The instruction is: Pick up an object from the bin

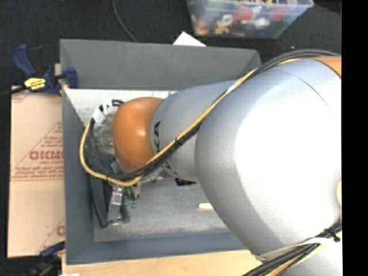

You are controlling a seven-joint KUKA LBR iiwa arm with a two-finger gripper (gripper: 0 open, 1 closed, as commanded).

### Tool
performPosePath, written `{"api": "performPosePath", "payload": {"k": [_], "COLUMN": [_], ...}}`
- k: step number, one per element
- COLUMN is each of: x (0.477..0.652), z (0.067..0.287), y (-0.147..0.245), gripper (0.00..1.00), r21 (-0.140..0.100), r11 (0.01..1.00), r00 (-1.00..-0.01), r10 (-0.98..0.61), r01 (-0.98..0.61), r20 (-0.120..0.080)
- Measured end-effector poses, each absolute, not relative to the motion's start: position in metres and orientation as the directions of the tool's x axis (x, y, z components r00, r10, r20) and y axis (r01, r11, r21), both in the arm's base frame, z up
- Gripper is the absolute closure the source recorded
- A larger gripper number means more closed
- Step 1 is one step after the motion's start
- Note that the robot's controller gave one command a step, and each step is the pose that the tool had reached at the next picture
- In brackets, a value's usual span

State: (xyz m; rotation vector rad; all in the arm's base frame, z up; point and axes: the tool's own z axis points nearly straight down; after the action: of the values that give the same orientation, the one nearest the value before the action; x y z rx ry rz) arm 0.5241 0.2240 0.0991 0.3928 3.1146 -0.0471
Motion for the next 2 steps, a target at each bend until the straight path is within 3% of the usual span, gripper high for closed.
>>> {"api": "performPosePath", "payload": {"k": [1,2], "x": [0.536,0.521], "z": [0.091,0.082], "y": [0.212,0.218], "gripper": [0.00,1.00], "r21": [-0.024,-0.013], "r11": [0.998,0.891], "r00": [-0.998,-0.891], "r10": [0.063,0.452], "r01": [0.063,0.453], "r20": [-0.009,-0.045]}}
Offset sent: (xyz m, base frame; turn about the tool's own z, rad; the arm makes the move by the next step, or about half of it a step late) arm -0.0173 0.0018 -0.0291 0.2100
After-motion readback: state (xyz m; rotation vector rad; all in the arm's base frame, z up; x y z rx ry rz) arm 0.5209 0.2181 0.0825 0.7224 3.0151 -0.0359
